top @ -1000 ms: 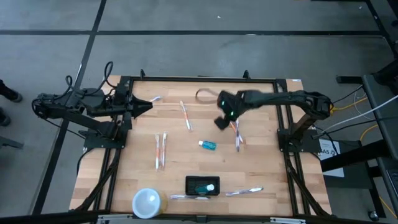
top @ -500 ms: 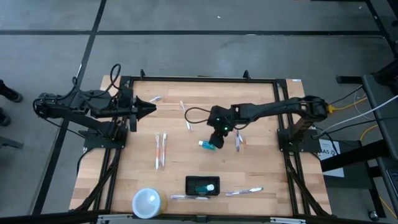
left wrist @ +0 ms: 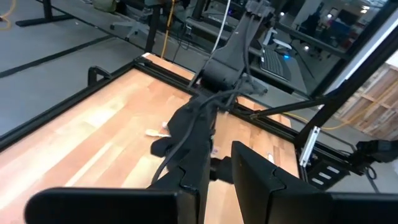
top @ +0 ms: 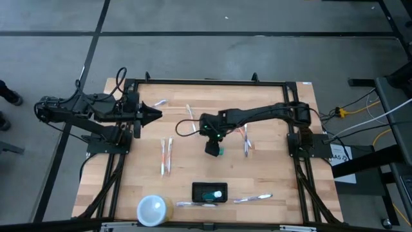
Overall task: Pick & Place toothbrushing station
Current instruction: Put the mouthwash into the mesh organizer
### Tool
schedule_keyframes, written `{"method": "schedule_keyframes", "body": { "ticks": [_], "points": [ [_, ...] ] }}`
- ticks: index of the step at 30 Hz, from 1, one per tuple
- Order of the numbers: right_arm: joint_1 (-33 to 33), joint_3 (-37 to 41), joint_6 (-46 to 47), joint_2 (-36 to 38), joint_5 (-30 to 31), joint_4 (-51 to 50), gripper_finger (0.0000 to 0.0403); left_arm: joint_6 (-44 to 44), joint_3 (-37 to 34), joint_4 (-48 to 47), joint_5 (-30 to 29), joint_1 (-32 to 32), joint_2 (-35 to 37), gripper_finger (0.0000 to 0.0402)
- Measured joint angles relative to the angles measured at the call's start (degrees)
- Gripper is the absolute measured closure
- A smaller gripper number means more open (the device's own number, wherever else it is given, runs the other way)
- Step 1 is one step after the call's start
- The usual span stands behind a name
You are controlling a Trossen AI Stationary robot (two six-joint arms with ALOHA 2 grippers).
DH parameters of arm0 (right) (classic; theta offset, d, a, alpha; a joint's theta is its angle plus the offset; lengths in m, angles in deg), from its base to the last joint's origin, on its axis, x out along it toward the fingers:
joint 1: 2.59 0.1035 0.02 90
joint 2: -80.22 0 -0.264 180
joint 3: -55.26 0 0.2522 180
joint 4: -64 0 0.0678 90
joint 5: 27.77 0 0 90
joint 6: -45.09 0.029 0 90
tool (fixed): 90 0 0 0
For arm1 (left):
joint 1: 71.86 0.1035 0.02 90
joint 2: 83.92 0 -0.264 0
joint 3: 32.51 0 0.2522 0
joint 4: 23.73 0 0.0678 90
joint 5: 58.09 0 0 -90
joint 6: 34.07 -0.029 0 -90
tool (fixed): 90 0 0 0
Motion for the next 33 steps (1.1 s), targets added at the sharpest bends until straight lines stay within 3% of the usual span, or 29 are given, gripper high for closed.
{"method": "schedule_keyframes", "body": {
  "ticks": [26,30,33],
  "points": [
    [1.37,-3.19,1.48,-7.13,4.67,0.02,0.0187,2.29,0.00,-2.05,6.09,0.00,0.17,0.0341],
    [1.93,-3.19,1.46,-7.17,7.76,-0.19,0.0225,2.31,0.00,-2.04,6.10,0.00,0.17,0.0341],
    [2.29,-3.17,1.30,-7.24,8.30,-0.45,0.0295,2.33,0.00,-2.03,6.81,0.00,0.17,0.0341]
  ]
}}
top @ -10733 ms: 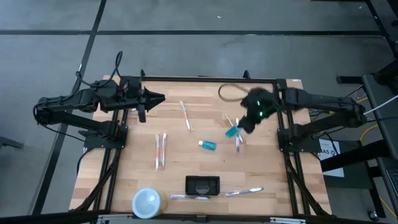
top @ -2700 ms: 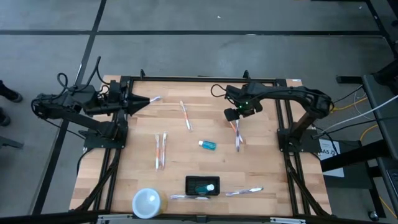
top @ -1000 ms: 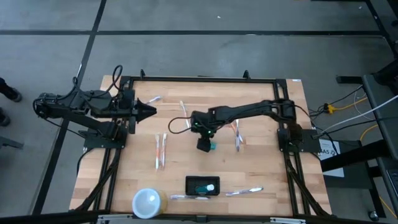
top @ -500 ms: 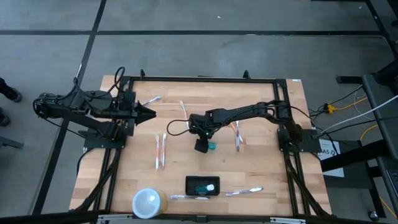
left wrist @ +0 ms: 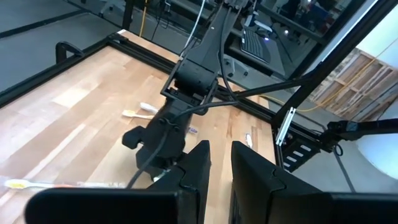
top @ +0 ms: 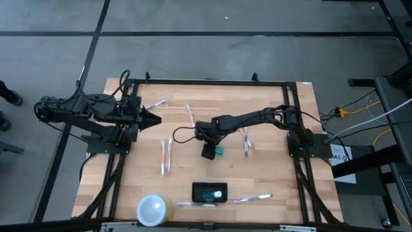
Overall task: Pick & Place toothbrushing station
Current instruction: Put the mouthwash into the mesh organizer
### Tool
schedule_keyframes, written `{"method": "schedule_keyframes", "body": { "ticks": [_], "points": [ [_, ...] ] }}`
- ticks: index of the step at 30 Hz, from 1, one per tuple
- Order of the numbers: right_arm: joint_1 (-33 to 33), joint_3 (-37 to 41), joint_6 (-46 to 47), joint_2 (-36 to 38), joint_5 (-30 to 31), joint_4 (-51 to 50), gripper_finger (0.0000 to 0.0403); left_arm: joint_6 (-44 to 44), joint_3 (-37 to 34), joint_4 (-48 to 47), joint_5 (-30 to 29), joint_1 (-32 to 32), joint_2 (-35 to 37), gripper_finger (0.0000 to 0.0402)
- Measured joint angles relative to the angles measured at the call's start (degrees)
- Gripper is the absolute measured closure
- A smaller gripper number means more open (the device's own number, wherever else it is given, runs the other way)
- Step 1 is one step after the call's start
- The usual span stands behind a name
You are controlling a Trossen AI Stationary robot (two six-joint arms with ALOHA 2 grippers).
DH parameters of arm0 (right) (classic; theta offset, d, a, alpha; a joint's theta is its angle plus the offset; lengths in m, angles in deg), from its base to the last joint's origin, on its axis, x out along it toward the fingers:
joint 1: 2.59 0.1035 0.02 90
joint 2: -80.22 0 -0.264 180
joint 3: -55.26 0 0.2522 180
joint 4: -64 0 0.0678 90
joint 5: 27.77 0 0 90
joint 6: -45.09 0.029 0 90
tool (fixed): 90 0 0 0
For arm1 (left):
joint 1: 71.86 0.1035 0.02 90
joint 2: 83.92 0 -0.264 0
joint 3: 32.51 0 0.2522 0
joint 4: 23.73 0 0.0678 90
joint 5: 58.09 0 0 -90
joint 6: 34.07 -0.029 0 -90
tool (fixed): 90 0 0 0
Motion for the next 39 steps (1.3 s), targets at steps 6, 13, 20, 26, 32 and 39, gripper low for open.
{"method": "schedule_keyframes", "body": {
  "ticks": [6,13,20,26,32,39],
  "points": [
    [0.54,0.41,2.13,1.67,1.99,0.24,0.0316,-0.06,0.02,0.02,0.56,0.00,0.00,0.0341],
    [2.62,0.28,7.49,13.89,12.33,6.27,0.0316,-1.76,0.10,1.41,0.23,-0.01,0.57,0.0341],
    [11.85,0.15,17.81,23.88,28.81,9.93,0.0316,-3.44,0.11,1.28,-3.47,0.00,1.18,0.0341],
    [22.67,0.11,31.80,23.04,45.53,13.63,0.0316,-4.55,0.11,1.20,-5.39,-0.02,1.17,0.0341],
    [29.81,0.21,49.68,20.75,63.44,13.21,0.0316,-4.41,0.11,1.24,-9.50,-0.01,1.09,0.0341],
    [34.35,0.20,57.86,16.12,69.37,15.47,0.0316,-4.52,0.11,1.26,-9.63,-0.22,0.26,0.0341]
  ]
}}
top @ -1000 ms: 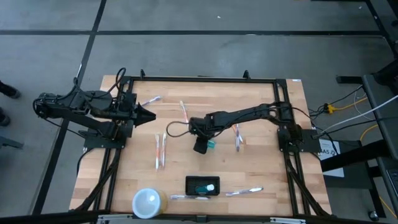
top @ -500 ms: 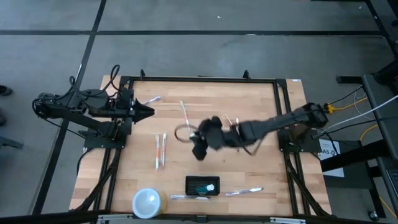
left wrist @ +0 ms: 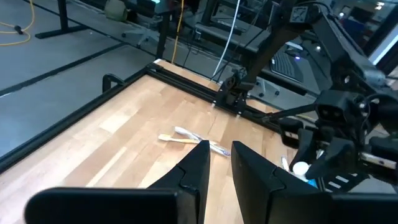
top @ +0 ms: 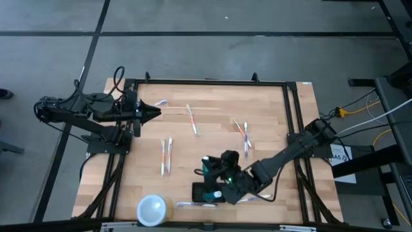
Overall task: Pick & Place toothbrushing station
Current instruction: Put the mouthwash into the mesh organizer
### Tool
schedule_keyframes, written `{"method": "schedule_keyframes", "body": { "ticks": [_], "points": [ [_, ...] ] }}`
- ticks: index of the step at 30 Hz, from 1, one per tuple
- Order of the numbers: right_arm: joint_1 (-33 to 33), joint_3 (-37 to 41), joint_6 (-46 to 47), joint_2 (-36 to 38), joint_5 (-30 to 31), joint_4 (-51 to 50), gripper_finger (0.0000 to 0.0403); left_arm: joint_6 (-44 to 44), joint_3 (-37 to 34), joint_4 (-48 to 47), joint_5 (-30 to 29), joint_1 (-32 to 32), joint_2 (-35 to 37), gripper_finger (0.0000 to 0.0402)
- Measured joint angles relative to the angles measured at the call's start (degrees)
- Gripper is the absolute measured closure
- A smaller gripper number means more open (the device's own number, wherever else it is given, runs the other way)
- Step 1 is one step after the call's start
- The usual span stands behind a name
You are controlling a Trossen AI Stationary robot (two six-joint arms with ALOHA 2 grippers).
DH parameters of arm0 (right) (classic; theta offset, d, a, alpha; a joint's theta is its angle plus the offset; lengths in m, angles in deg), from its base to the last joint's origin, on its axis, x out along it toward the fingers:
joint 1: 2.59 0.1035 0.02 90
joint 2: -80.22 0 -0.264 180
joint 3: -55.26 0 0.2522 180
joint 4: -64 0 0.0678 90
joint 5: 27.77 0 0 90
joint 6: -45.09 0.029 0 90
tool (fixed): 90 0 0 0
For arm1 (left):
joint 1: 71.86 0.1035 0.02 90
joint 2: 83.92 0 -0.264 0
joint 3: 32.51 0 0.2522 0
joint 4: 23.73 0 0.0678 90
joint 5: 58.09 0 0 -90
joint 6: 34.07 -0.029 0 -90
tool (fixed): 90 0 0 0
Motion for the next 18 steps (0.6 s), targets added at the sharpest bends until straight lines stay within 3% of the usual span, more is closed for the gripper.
{"method": "schedule_keyframes", "body": {
  "ticks": [8,18],
  "points": [
    [3.78,-0.01,-0.28,-4.29,0.19,-1.93,0.0316,0.93,0.00,0.05,-3.13,-4.16,-1.79,0.0341],
    [5.49,-0.07,-2.12,-5.23,9.67,-7.60,0.0316,6.24,-0.01,0.05,-10.94,-10.90,-6.33,0.0341]
  ]
}}
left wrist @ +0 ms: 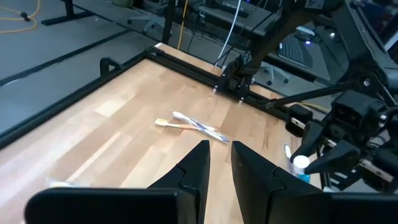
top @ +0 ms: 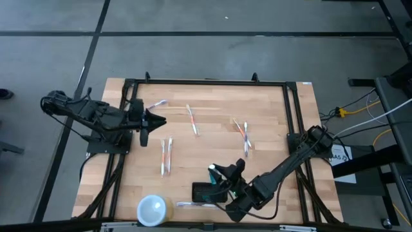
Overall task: Pick & Place toothbrushing station
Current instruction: Put the mouthwash into the mesh organizer
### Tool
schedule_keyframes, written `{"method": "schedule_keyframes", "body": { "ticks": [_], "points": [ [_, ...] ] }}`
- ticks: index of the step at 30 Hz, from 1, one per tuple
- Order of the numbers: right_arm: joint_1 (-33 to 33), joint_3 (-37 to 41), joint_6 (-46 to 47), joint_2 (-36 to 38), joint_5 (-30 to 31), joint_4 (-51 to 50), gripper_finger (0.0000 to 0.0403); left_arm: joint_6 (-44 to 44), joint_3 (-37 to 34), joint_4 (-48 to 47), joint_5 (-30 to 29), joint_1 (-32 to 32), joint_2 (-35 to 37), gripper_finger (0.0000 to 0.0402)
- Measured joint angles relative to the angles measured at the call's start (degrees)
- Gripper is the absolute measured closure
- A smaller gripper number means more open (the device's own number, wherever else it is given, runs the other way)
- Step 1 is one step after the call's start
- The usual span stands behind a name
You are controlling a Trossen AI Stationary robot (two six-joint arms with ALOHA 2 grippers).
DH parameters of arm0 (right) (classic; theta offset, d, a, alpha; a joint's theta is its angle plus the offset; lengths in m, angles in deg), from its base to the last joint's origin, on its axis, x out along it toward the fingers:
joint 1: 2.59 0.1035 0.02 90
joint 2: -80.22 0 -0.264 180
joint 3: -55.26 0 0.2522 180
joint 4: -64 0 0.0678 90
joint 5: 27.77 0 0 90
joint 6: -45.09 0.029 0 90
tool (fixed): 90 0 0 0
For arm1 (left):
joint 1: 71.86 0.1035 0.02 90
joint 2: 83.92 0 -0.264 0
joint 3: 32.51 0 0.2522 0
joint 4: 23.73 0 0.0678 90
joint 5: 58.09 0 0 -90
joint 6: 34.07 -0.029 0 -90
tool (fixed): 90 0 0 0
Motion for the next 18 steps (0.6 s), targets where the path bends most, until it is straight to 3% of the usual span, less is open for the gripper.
{"method": "schedule_keyframes", "body": {
  "ticks": [8,18],
  "points": [
    [1.50,0.07,-0.30,-3.48,6.82,3.93,0.0316,2.94,-0.01,0.27,-6.62,-5.54,-4.42,0.0341],
    [2.34,0.05,-9.97,-3.76,6.50,14.36,0.0316,4.75,-0.05,2.36,-11.85,-10.78,-6.91,0.0341]
  ]
}}
